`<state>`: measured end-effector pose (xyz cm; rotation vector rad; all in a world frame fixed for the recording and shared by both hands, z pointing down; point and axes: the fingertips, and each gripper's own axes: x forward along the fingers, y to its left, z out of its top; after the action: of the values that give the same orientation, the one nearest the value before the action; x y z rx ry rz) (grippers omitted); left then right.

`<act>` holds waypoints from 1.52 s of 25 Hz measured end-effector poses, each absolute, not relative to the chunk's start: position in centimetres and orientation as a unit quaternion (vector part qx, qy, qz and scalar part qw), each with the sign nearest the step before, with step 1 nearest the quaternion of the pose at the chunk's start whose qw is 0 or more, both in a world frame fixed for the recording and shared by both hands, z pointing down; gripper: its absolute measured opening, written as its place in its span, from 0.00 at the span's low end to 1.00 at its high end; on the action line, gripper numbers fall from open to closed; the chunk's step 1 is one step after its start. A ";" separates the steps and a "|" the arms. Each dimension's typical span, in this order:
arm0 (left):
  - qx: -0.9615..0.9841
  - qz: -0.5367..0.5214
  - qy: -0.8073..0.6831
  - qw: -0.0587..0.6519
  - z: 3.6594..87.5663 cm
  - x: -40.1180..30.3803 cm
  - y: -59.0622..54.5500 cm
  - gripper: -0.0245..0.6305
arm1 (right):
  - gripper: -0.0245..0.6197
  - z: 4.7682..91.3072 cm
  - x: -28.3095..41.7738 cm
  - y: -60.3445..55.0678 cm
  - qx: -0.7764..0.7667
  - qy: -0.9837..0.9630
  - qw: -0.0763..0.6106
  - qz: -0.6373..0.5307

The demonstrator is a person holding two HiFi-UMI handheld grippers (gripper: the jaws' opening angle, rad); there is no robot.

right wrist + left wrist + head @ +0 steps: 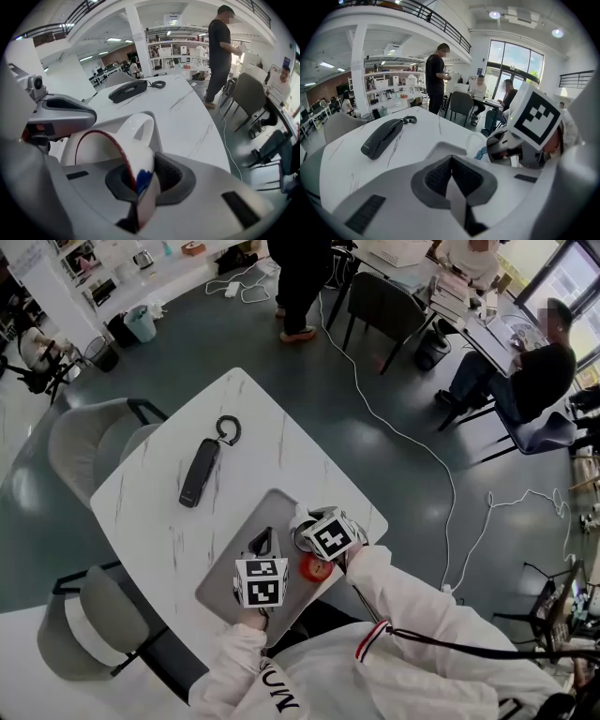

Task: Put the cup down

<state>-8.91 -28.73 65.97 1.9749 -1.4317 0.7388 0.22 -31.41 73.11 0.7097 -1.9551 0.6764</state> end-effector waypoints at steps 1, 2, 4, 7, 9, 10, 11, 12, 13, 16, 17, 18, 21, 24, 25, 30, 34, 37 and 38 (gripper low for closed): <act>0.741 0.277 -0.537 0.292 65.9 -8.9 -28.8 0.05 | 0.09 73.0 0.1 -31.5 0.286 -0.794 0.461 0.274; 0.741 0.277 -0.537 0.293 65.8 -8.9 -28.8 0.05 | 0.09 72.9 0.0 -31.5 0.285 -0.794 0.462 0.273; 0.740 0.277 -0.537 0.295 65.9 -8.9 -28.8 0.05 | 0.09 72.9 -0.1 -31.5 0.279 -0.792 0.471 0.272; 0.740 0.278 -0.536 0.297 66.2 -9.0 -28.8 0.05 | 0.09 73.5 -0.2 -31.8 0.275 -0.786 0.485 0.267; 0.741 0.279 -0.535 0.295 66.1 -9.0 -28.9 0.05 | 0.09 73.6 -0.2 -31.8 0.272 -0.781 0.494 0.268; 0.741 0.279 -0.535 0.294 66.1 -8.9 -29.0 0.05 | 0.09 73.6 -0.1 -31.8 0.272 -0.776 0.500 0.272; 0.741 0.279 -0.535 0.294 66.1 -8.9 -29.0 0.05 | 0.09 73.5 0.1 -31.8 0.273 -0.770 0.506 0.277; 0.741 0.279 -0.534 0.295 66.2 -8.9 -29.0 0.05 | 0.09 73.4 0.2 -31.8 0.274 -0.764 0.511 0.282; 0.741 0.279 -0.534 0.296 66.3 -9.0 -28.9 0.05 | 0.09 73.3 0.3 -31.8 0.275 -0.758 0.516 0.288; 0.739 0.282 -0.534 0.299 66.4 -9.1 -29.0 0.05 | 0.09 73.5 0.2 -31.9 0.268 -0.750 0.525 0.301; 0.738 0.282 -0.535 0.299 66.4 -9.1 -29.0 0.05 | 0.09 73.7 0.0 -31.9 0.261 -0.751 0.525 0.302; 0.738 0.281 -0.535 0.300 66.4 -9.1 -29.1 0.05 | 0.09 73.9 -0.1 -32.0 0.256 -0.753 0.527 0.301; 0.737 0.281 -0.536 0.301 66.3 -9.1 -29.1 0.05 | 0.09 73.8 0.0 -32.1 0.254 -0.750 0.533 0.299; 0.735 0.280 -0.538 0.302 66.3 -9.3 -29.1 0.05 | 0.09 73.8 -0.2 -32.0 0.251 -0.751 0.531 0.302; 0.735 0.280 -0.538 0.302 66.4 -9.3 -29.2 0.05 | 0.09 73.7 -0.1 -32.0 0.253 -0.748 0.532 0.304; 0.737 0.279 -0.537 0.302 66.5 -9.2 -29.4 0.05 | 0.09 73.7 0.1 -32.0 0.250 -0.740 0.538 0.318; 0.736 0.279 -0.538 0.301 66.3 -9.1 -29.5 0.05 | 0.09 73.3 0.3 -31.9 0.244 -0.733 0.544 0.327; 0.736 0.277 -0.538 0.304 66.3 -9.1 -29.4 0.05 | 0.11 73.4 0.3 -31.8 0.241 -0.731 0.549 0.325; 0.736 0.276 -0.537 0.304 66.3 -9.1 -29.3 0.05 | 0.13 73.5 0.3 -31.7 0.240 -0.731 0.550 0.324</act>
<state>-9.05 -29.33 66.34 1.9506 -1.4236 0.7307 0.29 -31.73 73.47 0.5690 -1.7303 0.7665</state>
